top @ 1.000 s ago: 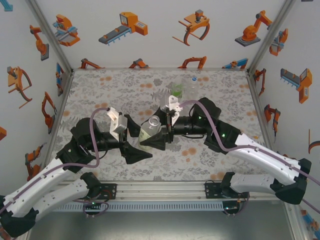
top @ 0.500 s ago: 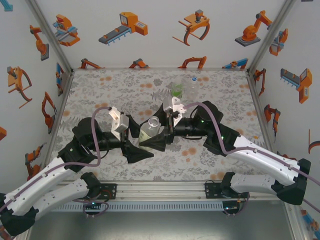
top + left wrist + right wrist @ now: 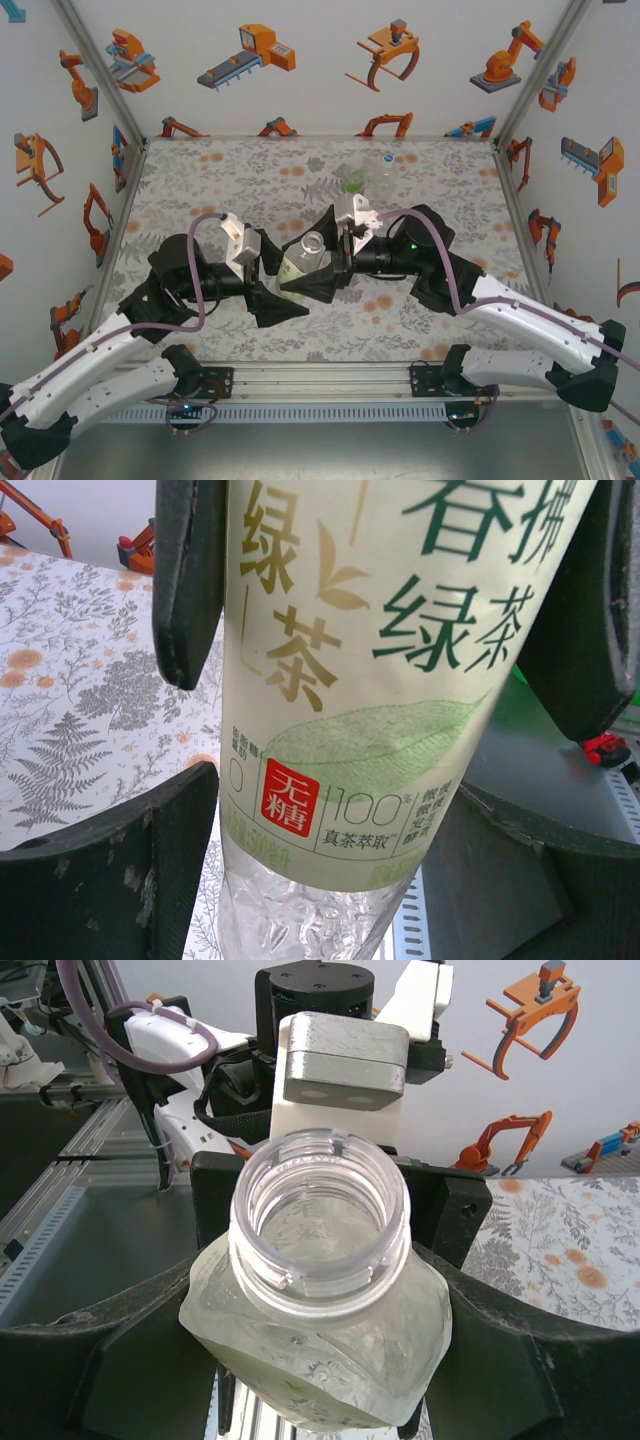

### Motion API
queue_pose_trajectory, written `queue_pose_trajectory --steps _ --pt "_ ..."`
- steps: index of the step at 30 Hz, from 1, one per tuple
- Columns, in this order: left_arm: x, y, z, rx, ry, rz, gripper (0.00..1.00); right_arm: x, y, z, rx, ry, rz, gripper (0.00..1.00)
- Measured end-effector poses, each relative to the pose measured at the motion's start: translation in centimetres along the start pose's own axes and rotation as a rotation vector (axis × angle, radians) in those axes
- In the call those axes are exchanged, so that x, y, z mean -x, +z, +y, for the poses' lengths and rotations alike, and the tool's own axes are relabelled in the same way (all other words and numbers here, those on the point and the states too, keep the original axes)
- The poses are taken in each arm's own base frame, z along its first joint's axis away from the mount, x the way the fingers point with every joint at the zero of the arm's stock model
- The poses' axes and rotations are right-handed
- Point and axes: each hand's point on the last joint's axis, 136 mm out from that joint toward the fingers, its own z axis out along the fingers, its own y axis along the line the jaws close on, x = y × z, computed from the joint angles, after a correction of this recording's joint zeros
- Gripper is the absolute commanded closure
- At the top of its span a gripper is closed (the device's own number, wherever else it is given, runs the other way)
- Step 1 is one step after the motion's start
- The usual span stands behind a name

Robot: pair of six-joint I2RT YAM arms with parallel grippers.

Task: Screw on the bottle caps

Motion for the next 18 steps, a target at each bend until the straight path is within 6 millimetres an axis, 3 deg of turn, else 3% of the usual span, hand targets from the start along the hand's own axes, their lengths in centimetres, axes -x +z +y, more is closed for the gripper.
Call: queue_pose_trajectory --steps 4,12,15,18 --pt "0.0 0.03 -0.03 -0.001 0.0 0.0 0.29 0.11 0.03 0.11 0.004 0.004 -0.004 0.96" --pt "0.07 0.03 -0.32 -0.012 0.014 0.002 0.5 0.05 0.03 -0.06 -0.008 0.021 -0.003 0.94" --pt "0.02 0.02 -0.34 -0.013 0.015 0.004 0.55 0.01 -0.04 -0.15 -0.015 0.025 0.0 0.74" --pt "-0.03 0.02 -0.32 -0.012 0.015 0.006 0.58 -0.04 -0.2 -0.27 -0.03 0.031 0.005 0.46"
